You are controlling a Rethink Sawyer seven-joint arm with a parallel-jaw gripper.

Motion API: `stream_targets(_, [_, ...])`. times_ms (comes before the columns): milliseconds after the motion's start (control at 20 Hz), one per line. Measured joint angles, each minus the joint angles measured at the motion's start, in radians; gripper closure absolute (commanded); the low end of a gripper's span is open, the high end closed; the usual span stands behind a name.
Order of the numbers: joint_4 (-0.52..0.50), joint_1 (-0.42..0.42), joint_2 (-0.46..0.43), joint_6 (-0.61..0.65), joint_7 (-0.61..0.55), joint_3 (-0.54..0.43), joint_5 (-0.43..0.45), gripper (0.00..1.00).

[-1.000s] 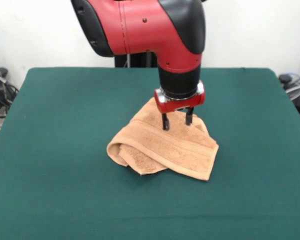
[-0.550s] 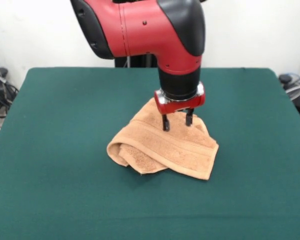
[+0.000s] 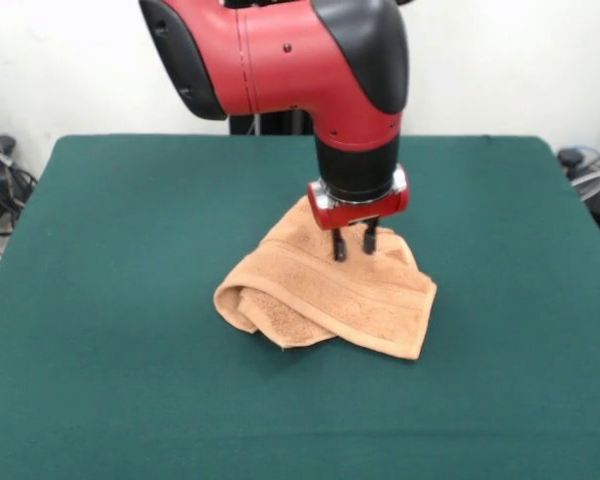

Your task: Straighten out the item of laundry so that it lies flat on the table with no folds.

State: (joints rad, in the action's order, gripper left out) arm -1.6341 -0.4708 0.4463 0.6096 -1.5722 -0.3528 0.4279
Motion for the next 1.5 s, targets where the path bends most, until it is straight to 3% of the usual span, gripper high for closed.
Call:
stream_targets(950, [0.005, -0.002, 0.001, 0.0, 0.0, -0.001, -0.006, 1.0])
stream_targets(1500, [-0.068, -0.039, 0.148, 0.007, 0.0, -0.013, -0.121, 1.0])
